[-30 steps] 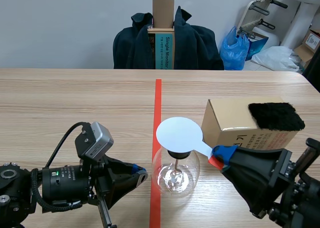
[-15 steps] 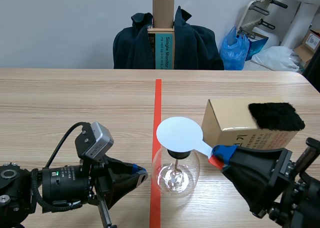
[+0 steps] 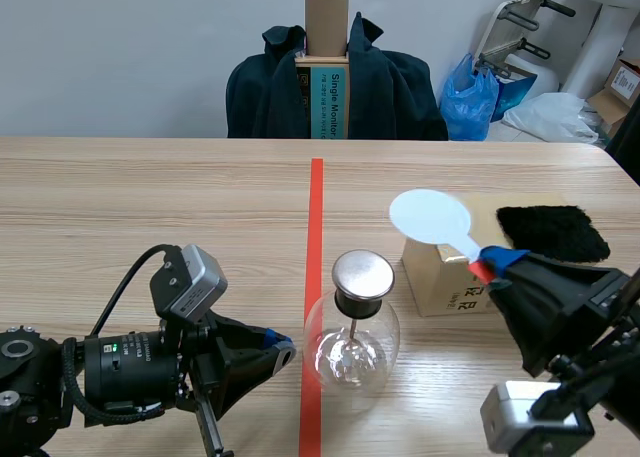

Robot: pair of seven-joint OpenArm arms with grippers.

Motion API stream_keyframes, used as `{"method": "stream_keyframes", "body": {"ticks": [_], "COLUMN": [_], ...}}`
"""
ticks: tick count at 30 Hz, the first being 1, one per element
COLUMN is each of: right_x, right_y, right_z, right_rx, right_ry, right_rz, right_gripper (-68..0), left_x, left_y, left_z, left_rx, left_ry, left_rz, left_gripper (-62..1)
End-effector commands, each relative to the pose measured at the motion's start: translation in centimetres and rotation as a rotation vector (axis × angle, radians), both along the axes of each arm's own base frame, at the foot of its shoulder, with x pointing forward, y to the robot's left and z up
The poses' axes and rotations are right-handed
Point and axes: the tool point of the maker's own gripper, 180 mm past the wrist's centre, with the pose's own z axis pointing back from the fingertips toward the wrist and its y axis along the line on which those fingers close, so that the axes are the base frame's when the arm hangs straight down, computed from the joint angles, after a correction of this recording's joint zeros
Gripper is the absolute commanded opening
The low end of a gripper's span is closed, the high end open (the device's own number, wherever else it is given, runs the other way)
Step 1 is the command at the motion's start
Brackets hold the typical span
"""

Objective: Do the electroscope experiment.
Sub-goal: 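Move the plate toward and away from the electroscope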

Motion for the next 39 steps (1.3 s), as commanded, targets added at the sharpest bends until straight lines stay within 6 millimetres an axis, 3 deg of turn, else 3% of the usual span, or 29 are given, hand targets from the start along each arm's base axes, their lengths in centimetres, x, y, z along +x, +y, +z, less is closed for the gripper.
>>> {"method": "stream_keyframes", "body": {"ticks": [1,11,22,34,39], "right_x": [0.7,1.3,-0.5,-2.5,-2.5], "right_y": [-1.4,-6.8,-11.2,-15.2,-16.7], "right_z": [1.2,4.9,10.1,12.6,13.1], "right_rx": [-0.02,0.007,0.098,0.131,0.144], "right_ry": [-0.044,-0.185,-0.3,-0.359,-0.374], "right_rz": [-0.036,-0.21,-0.342,-0.444,-0.509], "right_gripper": [-66.9,-66.9,-66.9,-66.9,-66.9], "left_x": [0.4,0.3,0.3,0.4,-0.5], "left_y": [-0.5,-0.5,-0.5,0.5,2.6], "left_z": [1.0,1.0,1.0,1.1,3.6], "left_rx": [-0.039,-0.038,-0.038,-0.018,-0.053], "left_ry": [-0.019,-0.019,-0.019,-0.027,-0.082], "left_rz": [0.003,0.004,0.004,0.009,0.025], "left_gripper": [-58.0,-58.0,-58.0,-58.0,-58.0]}}
